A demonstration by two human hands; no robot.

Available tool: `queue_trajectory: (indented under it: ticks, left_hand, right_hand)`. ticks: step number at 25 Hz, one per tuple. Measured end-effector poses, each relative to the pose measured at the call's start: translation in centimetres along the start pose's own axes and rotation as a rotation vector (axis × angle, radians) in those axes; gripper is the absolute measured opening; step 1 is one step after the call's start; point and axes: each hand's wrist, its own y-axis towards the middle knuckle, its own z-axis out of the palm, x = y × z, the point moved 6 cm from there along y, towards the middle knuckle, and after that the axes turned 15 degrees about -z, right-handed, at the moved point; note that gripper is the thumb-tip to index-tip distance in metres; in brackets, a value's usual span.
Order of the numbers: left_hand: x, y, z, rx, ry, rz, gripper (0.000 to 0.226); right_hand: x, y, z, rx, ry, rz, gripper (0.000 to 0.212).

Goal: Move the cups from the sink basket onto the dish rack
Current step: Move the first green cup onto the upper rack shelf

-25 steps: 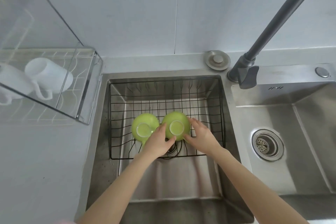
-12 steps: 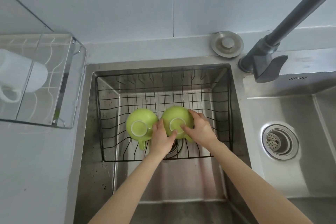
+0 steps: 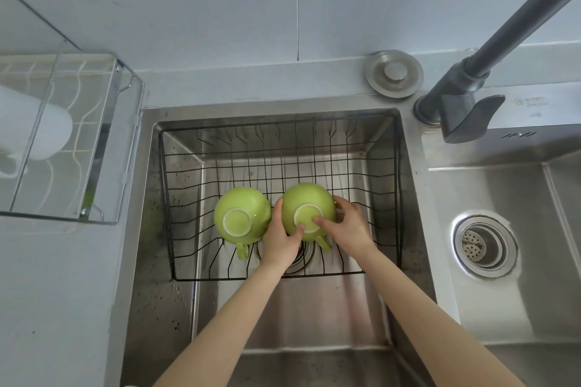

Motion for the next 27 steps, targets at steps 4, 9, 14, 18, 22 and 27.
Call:
queue_trajectory:
  ticks: [4,9,14,18,22,27]
  left_hand:
    - [0.0,0.0,-0.2,0.029,-0.06,-0.042,0.066]
    - [-0.5,-0.9,-0.6,0.065,-0.055,-0.006,0.065]
    - [-1.0,-3.4,-2.1,0.061,-0.103,0.058,0.061]
    - [-1.4,-6.3,-4.4,0.031,-0.133,0.145,0.059]
    - [-1.5,-9.7,-7.5,-0.018,-0.135,0.251,0.056]
    - [-0.4,-13.7,-11.5,-0.036,-0.113,0.361,0.055]
  right_hand:
    - [0.0,-0.2,0.1,-0.019,0.017,-0.008,0.066]
    - [0.2,-1.4,-0.6,-0.066,0.072,0.002,0.062]
    - [1.9,-4.2,-1.5,-0.138,0.032,-0.044,0.064]
    - [4.2,-7.3,-1.6,-0.136,0.061,-0.089,0.065]
    - [7.0,-10.5,-1.1,-0.131,0.079,-0.164,0.063]
    - [10.1,-14.7,0.4,-0.103,0.062,-0.27,0.061]
